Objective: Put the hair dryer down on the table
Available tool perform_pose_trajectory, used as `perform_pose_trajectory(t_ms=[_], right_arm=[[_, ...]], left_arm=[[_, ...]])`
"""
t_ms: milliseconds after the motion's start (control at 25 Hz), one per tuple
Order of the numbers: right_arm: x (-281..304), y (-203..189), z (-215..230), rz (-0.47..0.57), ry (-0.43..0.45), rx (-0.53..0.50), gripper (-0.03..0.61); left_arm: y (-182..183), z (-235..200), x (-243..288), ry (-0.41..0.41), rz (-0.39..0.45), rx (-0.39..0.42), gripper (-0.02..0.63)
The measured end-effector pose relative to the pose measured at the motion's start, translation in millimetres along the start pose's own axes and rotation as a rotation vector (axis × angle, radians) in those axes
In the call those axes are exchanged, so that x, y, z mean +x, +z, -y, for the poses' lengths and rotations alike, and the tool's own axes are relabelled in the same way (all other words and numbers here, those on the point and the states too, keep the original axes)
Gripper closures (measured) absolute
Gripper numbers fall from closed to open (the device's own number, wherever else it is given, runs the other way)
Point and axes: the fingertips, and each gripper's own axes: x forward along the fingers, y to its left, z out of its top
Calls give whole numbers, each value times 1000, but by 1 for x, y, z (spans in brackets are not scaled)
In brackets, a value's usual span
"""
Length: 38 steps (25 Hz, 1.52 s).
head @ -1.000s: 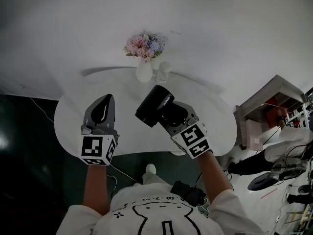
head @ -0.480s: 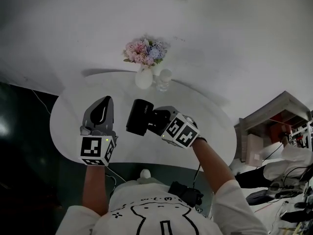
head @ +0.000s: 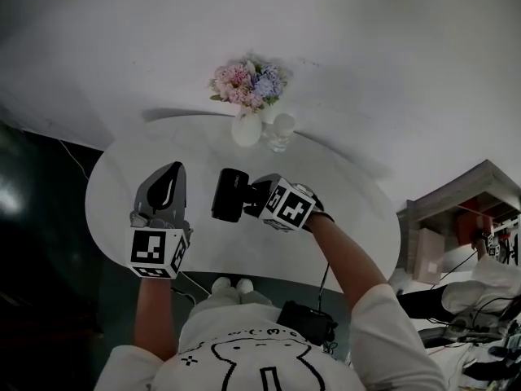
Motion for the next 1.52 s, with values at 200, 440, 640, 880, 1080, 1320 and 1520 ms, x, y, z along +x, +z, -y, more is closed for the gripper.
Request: perform_pose_trajectory(t_ms=[200, 440, 640, 880, 1080, 1320, 1520], right_arm=[[37, -18, 10, -23, 57, 64, 327], [68, -33, 26, -74, 59, 84, 327], [87, -38, 41, -106, 61, 85, 325], [97, -45, 50, -186, 62, 38, 325], [104, -51, 45, -242, 72, 1, 325], [107, -52, 43, -250, 67, 2, 324], [109, -54, 44, -271, 64, 26, 324]], left_arm=[[-7, -4, 13, -20, -23, -2, 594], [-12, -7, 34, -52, -47, 0, 594], [-21, -7, 50, -89, -64, 5, 594], [-34, -8, 65, -102, -79, -4, 594], [-40, -12, 74, -109, -89, -15, 594], [-43, -18, 78, -109, -90, -23, 594], [-42, -21, 74, -113, -83, -24, 594]])
